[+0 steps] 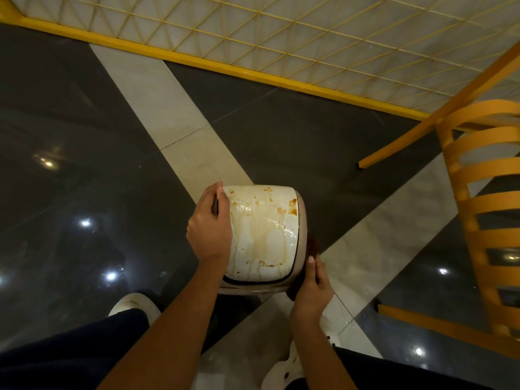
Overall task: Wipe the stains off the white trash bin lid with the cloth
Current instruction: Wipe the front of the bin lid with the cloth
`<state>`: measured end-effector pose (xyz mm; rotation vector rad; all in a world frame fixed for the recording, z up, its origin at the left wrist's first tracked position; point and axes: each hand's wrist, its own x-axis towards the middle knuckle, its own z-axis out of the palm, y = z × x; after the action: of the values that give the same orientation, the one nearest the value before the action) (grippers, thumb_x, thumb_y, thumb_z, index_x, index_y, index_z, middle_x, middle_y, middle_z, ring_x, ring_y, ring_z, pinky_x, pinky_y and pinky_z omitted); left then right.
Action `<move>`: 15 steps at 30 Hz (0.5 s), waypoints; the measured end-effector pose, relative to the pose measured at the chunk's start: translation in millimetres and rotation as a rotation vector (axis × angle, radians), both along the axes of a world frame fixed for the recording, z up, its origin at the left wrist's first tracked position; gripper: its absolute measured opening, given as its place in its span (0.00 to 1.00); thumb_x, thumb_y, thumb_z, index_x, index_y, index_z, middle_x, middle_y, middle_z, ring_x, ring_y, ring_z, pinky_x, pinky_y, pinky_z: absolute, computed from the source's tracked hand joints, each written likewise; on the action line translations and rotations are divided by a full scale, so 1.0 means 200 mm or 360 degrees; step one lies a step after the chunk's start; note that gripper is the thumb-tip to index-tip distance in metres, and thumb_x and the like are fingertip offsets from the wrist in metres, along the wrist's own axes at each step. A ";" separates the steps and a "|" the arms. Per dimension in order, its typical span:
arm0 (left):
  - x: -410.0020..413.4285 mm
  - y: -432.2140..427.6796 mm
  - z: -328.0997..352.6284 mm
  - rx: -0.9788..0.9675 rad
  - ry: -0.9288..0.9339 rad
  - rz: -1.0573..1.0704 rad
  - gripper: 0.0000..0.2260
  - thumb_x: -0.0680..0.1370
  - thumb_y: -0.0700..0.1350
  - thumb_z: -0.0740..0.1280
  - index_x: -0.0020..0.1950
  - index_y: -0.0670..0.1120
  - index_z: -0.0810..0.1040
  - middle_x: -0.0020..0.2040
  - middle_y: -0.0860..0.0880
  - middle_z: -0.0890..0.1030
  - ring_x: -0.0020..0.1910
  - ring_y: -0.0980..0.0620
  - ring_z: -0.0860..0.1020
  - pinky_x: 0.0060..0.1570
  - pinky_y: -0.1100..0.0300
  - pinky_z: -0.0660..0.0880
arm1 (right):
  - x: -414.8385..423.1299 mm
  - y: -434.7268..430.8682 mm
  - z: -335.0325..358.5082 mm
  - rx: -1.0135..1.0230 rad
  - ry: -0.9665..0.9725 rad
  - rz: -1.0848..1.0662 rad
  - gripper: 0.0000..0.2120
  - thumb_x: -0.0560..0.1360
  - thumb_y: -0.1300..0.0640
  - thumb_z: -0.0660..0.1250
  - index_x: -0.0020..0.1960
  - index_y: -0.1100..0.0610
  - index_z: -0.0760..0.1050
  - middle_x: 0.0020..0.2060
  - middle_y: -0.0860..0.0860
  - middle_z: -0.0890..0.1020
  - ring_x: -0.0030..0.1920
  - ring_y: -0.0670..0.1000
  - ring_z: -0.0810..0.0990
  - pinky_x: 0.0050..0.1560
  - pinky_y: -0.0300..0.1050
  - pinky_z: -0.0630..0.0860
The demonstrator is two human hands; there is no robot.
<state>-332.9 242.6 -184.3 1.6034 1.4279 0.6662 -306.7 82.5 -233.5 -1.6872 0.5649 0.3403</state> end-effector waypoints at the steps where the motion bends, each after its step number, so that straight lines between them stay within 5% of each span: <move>1: 0.00 0.00 0.00 -0.0002 0.0000 -0.0002 0.12 0.79 0.52 0.59 0.59 0.54 0.78 0.54 0.53 0.81 0.49 0.60 0.74 0.49 0.63 0.70 | -0.05 0.00 0.01 -0.0018 -0.0009 -0.0048 0.14 0.77 0.56 0.63 0.62 0.50 0.74 0.56 0.46 0.79 0.59 0.48 0.75 0.64 0.50 0.71; 7: 0.00 0.00 0.00 0.0000 -0.0007 -0.0006 0.12 0.79 0.52 0.59 0.59 0.54 0.78 0.53 0.54 0.81 0.49 0.61 0.73 0.49 0.63 0.70 | -0.15 0.00 0.01 0.0016 0.0039 -0.0197 0.15 0.78 0.55 0.62 0.65 0.52 0.73 0.55 0.44 0.77 0.60 0.48 0.74 0.66 0.49 0.69; 12: 0.00 0.00 0.00 -0.0007 0.0005 -0.0022 0.12 0.79 0.52 0.59 0.59 0.53 0.78 0.54 0.53 0.81 0.50 0.58 0.75 0.50 0.62 0.71 | 0.10 -0.01 0.03 0.0033 0.0081 0.0237 0.12 0.77 0.56 0.62 0.60 0.50 0.75 0.48 0.45 0.80 0.57 0.53 0.77 0.62 0.56 0.73; 15: 0.00 0.00 0.01 -0.0013 0.0024 -0.0027 0.13 0.79 0.52 0.58 0.59 0.53 0.78 0.54 0.53 0.81 0.49 0.60 0.73 0.49 0.63 0.69 | 0.31 0.07 0.02 0.0045 0.0160 0.0487 0.15 0.77 0.55 0.63 0.63 0.55 0.75 0.56 0.52 0.80 0.58 0.53 0.77 0.62 0.57 0.73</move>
<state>-333.4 243.4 -182.9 1.6155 1.4248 0.6390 -244.1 95.9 -229.6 -1.7373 0.3713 0.6532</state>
